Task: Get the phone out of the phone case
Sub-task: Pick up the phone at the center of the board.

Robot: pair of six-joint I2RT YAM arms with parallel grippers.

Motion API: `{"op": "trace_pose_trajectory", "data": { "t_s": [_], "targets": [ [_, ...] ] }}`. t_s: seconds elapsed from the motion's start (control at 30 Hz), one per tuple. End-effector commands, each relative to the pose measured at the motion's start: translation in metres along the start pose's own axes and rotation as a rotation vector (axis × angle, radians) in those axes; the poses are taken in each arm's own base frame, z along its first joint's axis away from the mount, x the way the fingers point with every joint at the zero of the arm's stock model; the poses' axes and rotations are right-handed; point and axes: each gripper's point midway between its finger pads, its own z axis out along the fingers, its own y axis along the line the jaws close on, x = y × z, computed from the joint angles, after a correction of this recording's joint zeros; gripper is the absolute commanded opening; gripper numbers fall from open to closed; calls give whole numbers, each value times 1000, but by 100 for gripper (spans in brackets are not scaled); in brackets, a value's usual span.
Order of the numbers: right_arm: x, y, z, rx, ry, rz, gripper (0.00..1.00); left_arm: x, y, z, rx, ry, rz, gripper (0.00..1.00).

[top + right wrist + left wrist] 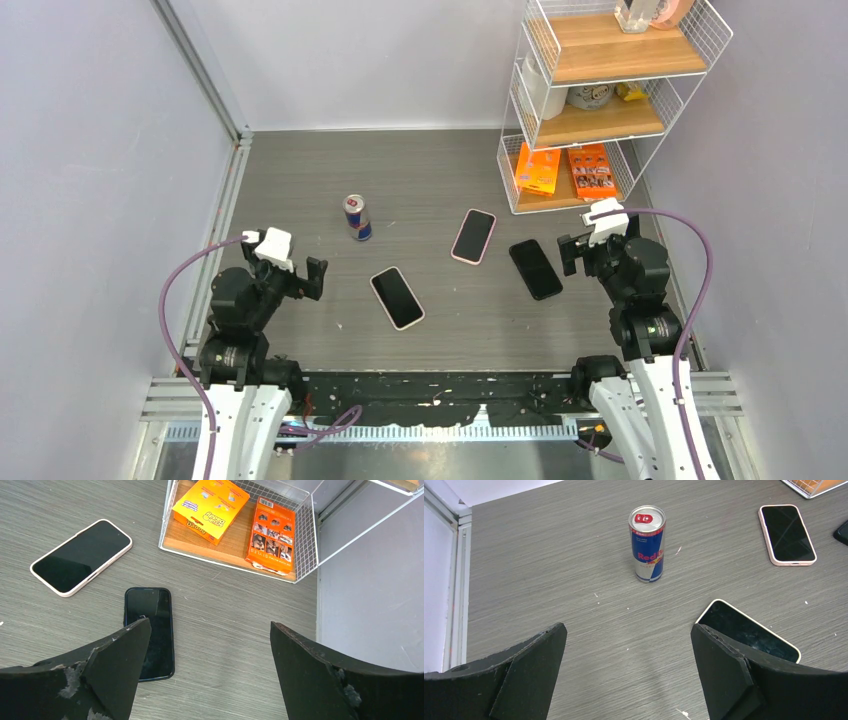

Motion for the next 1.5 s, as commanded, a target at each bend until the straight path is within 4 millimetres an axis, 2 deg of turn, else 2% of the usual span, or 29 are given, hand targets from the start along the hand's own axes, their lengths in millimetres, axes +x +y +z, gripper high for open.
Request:
{"op": "trace_pose_trajectory", "data": {
  "t_s": [0.0, 0.3, 0.6, 0.93, 1.23, 1.47],
  "targets": [
    [-19, -5, -6, 12, -62, -14, 95, -17, 3, -4, -10, -46, 22, 99],
    [-20, -3, -6, 0, -66, -15, 95, -16, 4, -5, -11, -35, 39, 99],
    [-9, -2, 2, -7, -22, -18, 95, -12, 5, -3, -11, -18, 47, 99],
    [1, -6, 11, 19, 28, -7, 95, -1, -17, 3, 116, -5, 37, 99],
    [8, 20, 23, -125, 82, 50, 96, 0, -20, 3, 131, -11, 34, 99],
    [24, 29, 40, -165, 162, 81, 95, 5, -23, 5, 151, 6, 27, 99]
  ]
}}
